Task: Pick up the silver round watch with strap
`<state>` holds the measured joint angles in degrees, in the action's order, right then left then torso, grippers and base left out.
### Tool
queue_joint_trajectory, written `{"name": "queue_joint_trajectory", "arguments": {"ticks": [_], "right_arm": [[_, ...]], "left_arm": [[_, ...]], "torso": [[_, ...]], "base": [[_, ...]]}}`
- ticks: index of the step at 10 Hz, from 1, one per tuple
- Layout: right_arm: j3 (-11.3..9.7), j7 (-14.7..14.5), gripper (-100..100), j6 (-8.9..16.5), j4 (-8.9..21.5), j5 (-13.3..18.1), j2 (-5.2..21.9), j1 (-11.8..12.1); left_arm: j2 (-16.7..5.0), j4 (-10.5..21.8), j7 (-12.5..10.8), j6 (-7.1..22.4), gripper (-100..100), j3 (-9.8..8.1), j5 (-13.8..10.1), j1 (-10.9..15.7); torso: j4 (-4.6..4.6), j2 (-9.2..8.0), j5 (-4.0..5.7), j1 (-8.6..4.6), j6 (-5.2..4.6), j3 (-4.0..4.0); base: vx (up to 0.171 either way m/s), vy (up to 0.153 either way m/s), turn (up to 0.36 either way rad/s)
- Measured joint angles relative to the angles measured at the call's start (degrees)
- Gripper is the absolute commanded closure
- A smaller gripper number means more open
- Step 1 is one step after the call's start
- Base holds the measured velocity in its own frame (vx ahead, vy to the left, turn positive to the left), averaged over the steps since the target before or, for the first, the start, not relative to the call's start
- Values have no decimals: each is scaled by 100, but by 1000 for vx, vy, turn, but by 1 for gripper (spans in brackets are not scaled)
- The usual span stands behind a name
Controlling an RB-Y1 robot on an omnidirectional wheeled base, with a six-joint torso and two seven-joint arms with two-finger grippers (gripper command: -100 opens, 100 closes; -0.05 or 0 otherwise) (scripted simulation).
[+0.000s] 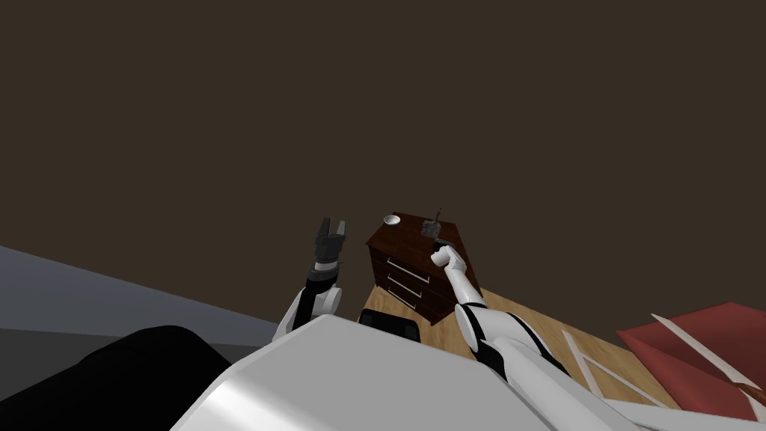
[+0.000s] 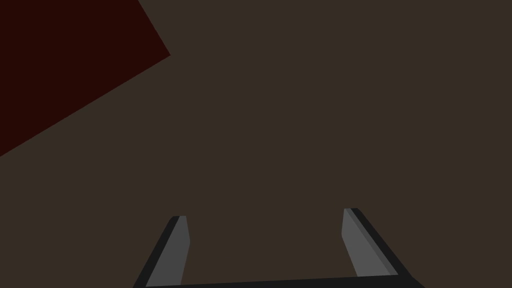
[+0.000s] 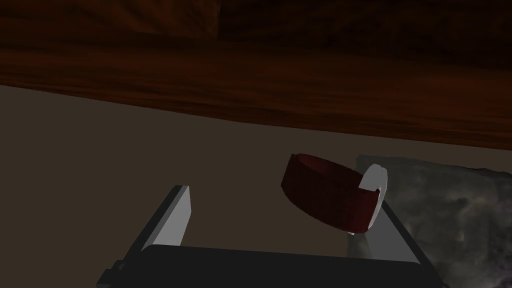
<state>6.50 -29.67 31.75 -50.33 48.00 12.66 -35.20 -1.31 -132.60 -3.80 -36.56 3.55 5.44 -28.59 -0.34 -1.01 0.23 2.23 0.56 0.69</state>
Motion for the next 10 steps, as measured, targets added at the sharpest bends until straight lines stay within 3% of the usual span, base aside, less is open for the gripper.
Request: {"name": "queue_joint_trajectory", "arguments": {"ticks": [2,3,4,5,7,8,9,10], "right_arm": [[11,101,-100,113,312,216,-29,-72],[9,110,0,134,324,227,-38,-73],[9,109,-100,132,322,226,-37,-73],[4,193,-100,33,483,230,12,-76],[-11,175,-100,-43,353,116,30,135],[-18,297,-100,-156,504,176,72,158],[-21,277,-100,-187,426,78,89,260],[-22,254,100,-185,406,62,90,270]], "left_arm": [[0,0,0,0,0,0,0,0],[0,0,0,0,0,0,0,0],[0,0,0,0,0,0,0,0],[0,0,0,0,0,0,0,-1],[0,0,0,0,0,0,0,-1],[0,0,0,0,0,0,0,-1],[0,0,0,0,0,-1,0,-1],[0,0,0,0,0,0,0,0]], "torso": [[9,12,4,7,8,-11],[9,11,4,3,4,-10],[8,7,6,-2,5,-8],[14,36,9,-23,-3,-24],[27,71,17,-51,-9,-48],[39,96,24,-67,-12,-67],[44,105,28,-78,-13,-74],[46,98,30,-75,-9,-72]], "base": [[32,17,46],[0,0,0],[93,-33,-20],[109,-52,-17],[136,-49,-21],[111,-46,-21],[40,-20,-5],[0,0,0]]}}
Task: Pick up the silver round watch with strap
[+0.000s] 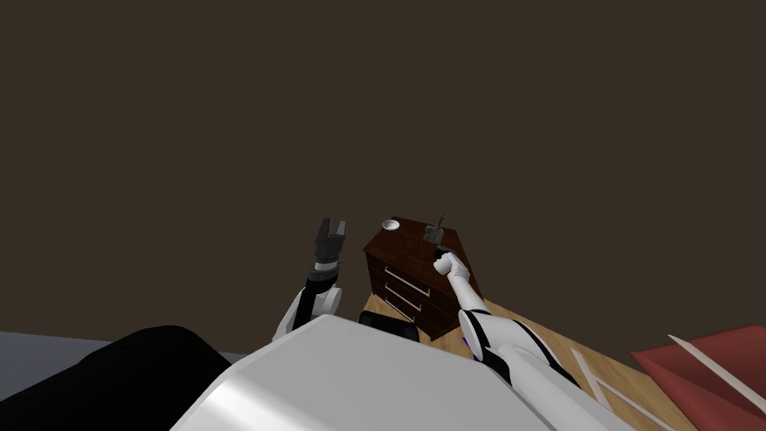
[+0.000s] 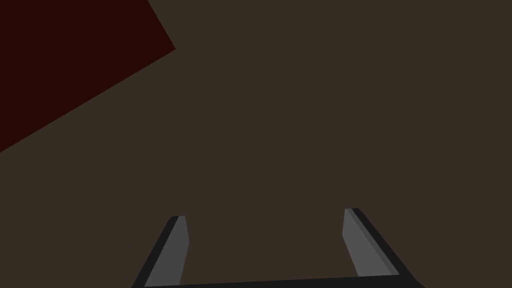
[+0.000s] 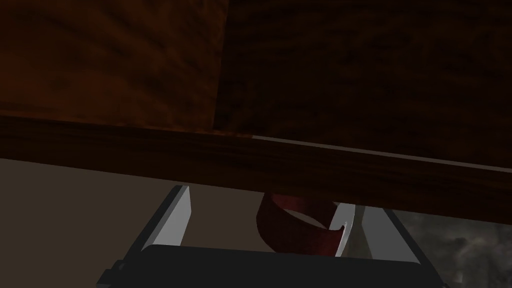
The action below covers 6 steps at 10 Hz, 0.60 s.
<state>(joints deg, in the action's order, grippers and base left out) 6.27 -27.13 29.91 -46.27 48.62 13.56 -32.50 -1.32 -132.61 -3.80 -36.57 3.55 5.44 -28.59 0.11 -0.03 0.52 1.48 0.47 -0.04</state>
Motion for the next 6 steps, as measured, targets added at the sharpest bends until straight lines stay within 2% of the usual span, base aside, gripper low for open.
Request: {"name": "queue_joint_trajectory", "arguments": {"ticks": [4,5,6], "right_arm": [[1,4,100,-3,0,2,3,-4],[2,3,0,-2,0,2,3,-4],[2,3,100,-1,0,2,4,-3]], "left_arm": [[0,0,0,0,0,0,0,0],[0,0,0,0,0,0,0,0],[0,0,0,0,0,0,0,0]], "torso": [[0,-10,-1,8,1,5],[0,-10,-1,8,2,5],[-1,-10,-1,8,2,5]], "base": [[0,0,0],[0,0,0],[-115,23,31]]}}
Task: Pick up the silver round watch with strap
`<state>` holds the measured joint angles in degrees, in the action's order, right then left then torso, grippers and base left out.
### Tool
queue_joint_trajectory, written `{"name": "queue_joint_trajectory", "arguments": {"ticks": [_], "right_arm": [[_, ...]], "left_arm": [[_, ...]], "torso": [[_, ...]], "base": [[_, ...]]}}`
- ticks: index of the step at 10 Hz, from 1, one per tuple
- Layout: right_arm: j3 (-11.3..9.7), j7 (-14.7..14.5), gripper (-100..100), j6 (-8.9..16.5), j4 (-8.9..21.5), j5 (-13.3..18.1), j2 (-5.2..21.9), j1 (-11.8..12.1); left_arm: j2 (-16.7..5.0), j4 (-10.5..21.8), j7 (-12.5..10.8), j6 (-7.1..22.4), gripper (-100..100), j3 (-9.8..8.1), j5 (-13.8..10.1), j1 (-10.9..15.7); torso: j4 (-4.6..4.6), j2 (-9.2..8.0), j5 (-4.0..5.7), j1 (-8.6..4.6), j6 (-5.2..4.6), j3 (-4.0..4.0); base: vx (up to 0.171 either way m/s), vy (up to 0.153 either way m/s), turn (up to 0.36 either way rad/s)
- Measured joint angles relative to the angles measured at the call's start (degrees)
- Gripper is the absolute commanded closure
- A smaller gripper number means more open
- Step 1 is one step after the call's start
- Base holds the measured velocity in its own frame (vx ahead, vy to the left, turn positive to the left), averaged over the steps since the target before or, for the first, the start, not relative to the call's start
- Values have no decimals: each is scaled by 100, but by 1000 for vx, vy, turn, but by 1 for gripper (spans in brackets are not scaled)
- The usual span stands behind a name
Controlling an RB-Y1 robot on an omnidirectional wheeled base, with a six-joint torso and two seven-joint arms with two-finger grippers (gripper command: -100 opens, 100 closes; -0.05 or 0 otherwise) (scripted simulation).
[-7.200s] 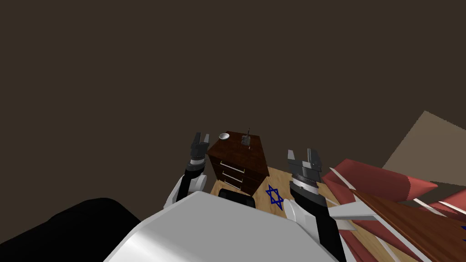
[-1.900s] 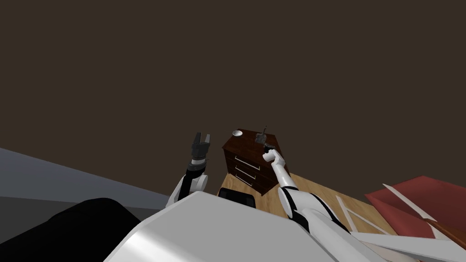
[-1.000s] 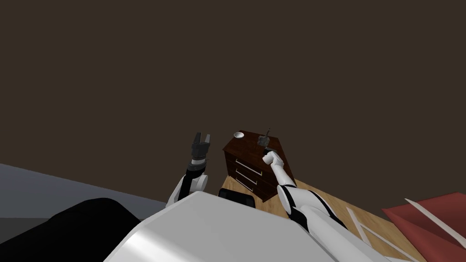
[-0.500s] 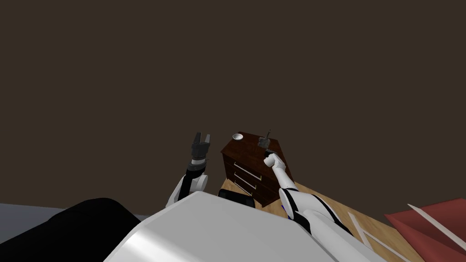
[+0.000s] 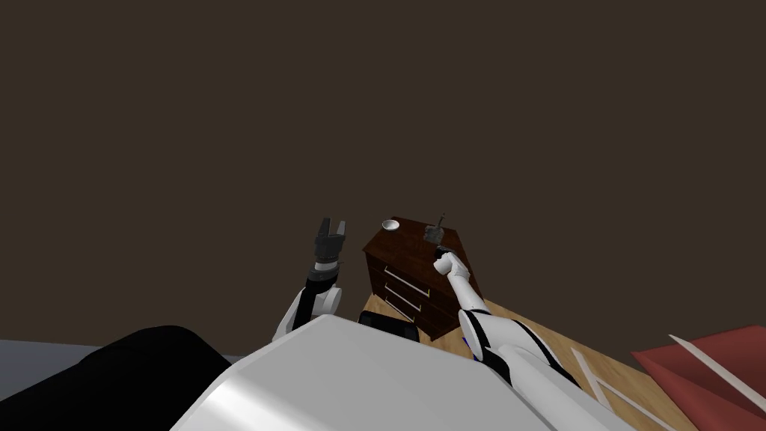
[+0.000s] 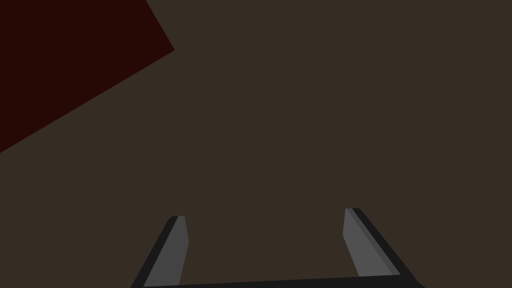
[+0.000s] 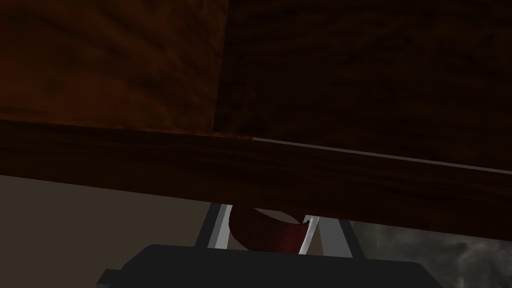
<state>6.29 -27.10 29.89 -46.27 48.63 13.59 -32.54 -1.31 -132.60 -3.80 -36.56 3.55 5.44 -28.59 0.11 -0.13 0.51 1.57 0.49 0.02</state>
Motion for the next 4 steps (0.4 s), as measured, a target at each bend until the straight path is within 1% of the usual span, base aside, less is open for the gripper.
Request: {"name": "queue_joint_trajectory", "arguments": {"ticks": [1,2,3,4], "right_arm": [[6,4,100,74,-24,86,-49,-71],[14,26,100,124,52,162,-65,-195],[16,-14,100,205,4,196,-106,-258],[12,-31,0,227,-4,199,-118,-261]], "left_arm": [[0,0,0,0,0,0,0,1],[1,0,0,0,0,1,0,2],[1,0,0,0,0,1,0,2],[1,0,0,0,0,1,0,1]], "torso": [[-4,-32,-2,14,6,16],[-8,-54,-7,32,5,29],[-13,-65,-10,47,7,37],[-12,-44,-9,30,0,28]], "base": [[-168,68,43],[-168,96,22],[-74,46,7],[-12,9,-8]]}}
